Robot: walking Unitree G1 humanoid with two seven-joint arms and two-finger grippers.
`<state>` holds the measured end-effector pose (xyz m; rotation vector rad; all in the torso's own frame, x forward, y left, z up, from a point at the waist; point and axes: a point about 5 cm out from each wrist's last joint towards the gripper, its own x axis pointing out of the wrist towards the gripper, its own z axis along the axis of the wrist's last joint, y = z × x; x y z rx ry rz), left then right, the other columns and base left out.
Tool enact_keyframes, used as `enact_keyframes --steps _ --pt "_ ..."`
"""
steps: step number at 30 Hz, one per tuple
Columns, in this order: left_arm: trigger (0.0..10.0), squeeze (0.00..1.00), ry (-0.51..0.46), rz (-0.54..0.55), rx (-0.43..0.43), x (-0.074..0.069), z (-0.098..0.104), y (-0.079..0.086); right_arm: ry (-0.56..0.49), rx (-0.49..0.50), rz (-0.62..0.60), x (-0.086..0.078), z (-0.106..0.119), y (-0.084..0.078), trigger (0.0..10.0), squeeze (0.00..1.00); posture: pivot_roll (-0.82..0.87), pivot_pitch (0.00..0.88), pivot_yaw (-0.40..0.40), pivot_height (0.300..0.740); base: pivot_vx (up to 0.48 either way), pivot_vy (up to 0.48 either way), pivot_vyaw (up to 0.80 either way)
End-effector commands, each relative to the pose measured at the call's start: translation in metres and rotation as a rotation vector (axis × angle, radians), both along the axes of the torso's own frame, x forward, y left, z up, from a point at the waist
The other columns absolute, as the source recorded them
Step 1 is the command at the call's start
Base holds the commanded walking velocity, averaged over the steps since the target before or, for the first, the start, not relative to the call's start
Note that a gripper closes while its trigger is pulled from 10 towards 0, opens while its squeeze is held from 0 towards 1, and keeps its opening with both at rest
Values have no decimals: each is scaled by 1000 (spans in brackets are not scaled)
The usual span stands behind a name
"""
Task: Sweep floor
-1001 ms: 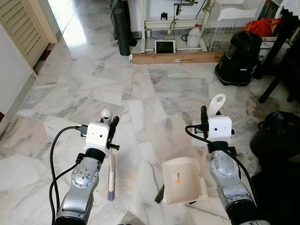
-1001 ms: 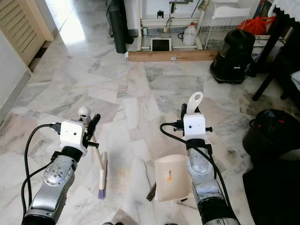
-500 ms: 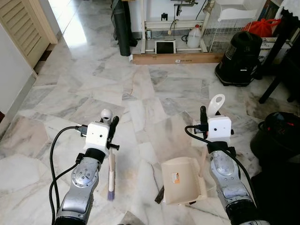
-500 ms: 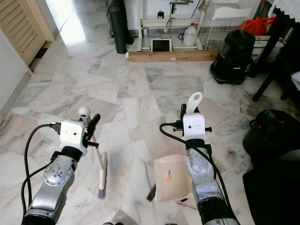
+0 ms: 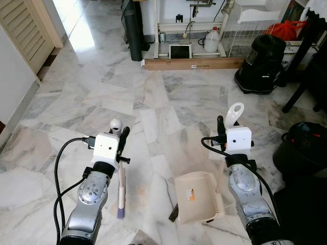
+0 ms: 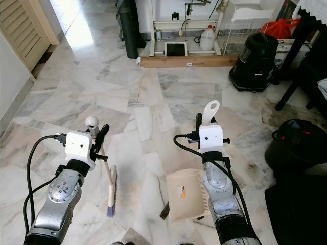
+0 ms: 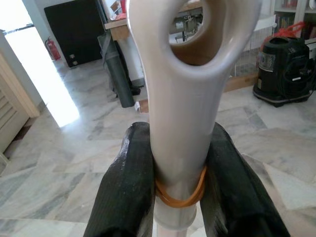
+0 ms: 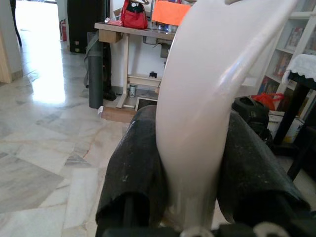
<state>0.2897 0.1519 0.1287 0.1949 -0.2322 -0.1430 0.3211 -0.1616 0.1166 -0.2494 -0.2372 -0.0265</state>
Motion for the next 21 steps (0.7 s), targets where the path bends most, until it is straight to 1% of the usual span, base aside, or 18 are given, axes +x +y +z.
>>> enact_keyframes --steps 1,8,18,20,21 --pt "10000 0 -25 11 4 -2 5 1 -34 -9 23 -1 7 4 10000 0 50 93 34 740 0 0 0" --pt "10000 0 -24 20 6 -1 5 4 -32 -1 28 0 6 6 10000 0 57 69 35 740 0 0 0" --pt "10000 0 -25 11 13 2 6 1 -32 2 29 2 6 7 10000 0 56 35 36 740 0 0 0" --pt "10000 0 -30 10 15 3 8 2 -37 1 30 3 8 7 10000 0 51 70 35 740 0 0 0" --pt "10000 0 -30 11 14 2 8 2 -38 3 29 3 8 7 10000 0 51 70 36 740 0 0 0"
